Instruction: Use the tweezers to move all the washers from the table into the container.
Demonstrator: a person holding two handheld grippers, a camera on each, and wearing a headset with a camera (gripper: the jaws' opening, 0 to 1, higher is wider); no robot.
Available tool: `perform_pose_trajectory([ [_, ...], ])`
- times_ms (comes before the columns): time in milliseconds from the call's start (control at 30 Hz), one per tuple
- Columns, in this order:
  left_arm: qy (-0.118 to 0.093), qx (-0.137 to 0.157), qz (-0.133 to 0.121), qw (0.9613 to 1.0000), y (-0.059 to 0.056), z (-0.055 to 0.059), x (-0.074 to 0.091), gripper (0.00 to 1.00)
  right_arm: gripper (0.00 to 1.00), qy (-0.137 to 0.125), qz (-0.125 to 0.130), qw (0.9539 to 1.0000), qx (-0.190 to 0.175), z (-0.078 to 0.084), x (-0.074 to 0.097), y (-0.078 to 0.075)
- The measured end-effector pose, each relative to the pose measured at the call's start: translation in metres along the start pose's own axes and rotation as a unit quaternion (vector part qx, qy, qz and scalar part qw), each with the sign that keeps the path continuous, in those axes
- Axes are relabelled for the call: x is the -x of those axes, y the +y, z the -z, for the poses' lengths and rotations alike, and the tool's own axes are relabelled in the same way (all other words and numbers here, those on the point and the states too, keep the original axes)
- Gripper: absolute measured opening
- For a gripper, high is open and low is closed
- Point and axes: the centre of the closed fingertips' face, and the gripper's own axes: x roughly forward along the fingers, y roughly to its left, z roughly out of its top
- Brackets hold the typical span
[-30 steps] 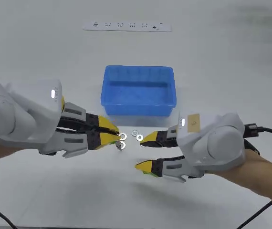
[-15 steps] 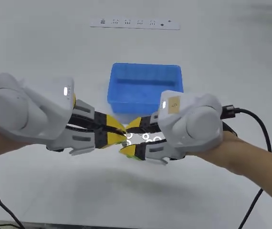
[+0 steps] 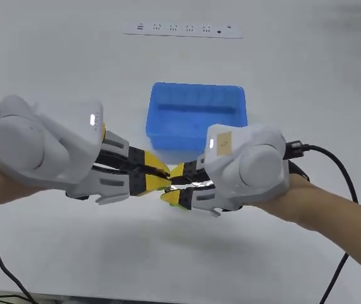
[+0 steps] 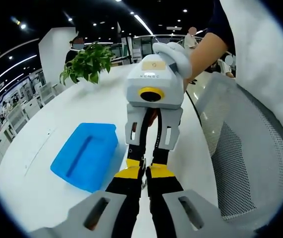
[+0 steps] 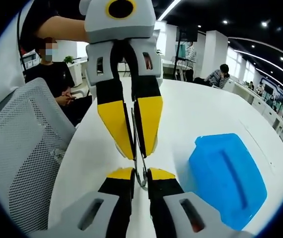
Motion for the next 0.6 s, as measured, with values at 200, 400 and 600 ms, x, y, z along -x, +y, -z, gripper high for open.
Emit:
perform_pose_trajectory([
  [200,0.003,0.002,-0.005,1.0,0.0013,0.0023,-0.0005,0.08,0.1,-0.001,0.002,1.0,0.009,0.0007,-0.0007,0.0003],
  [400,-0.008,0.025,-0.02,0.9994,-0.0005,0.0022,-0.0016,0.09,0.1,-0.01,0.011,0.9998,0.011,0.0015,0.0005,0.0016],
  [600,-0.012,0.032,-0.026,0.9991,-0.0029,0.0019,-0.0003,0.2,0.1,-0.016,0.017,0.9997,0.007,-0.0009,0.0023,-0.0002],
])
